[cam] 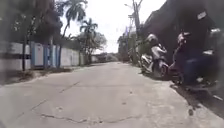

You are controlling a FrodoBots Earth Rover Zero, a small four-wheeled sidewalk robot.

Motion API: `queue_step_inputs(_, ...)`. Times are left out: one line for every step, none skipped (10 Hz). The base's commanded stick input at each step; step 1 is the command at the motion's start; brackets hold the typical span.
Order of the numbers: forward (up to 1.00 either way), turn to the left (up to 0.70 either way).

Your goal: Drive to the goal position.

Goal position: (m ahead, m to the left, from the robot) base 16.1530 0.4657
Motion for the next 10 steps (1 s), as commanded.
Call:
queue_step_inputs(1.0, 0.0)
queue_step_inputs(1.0, 0.0)
queue_step_inputs(1.0, 0.0)
queue_step_inputs(1.0, 0.0)
queue_step_inputs(1.0, 0.0)
queue_step_inputs(1.0, -0.03)
queue_step_inputs(1.0, -0.16)
queue_step_inputs(1.0, -0.39)
queue_step_inputs(1.0, -0.4)
queue_step_inputs(1.0, -0.4)
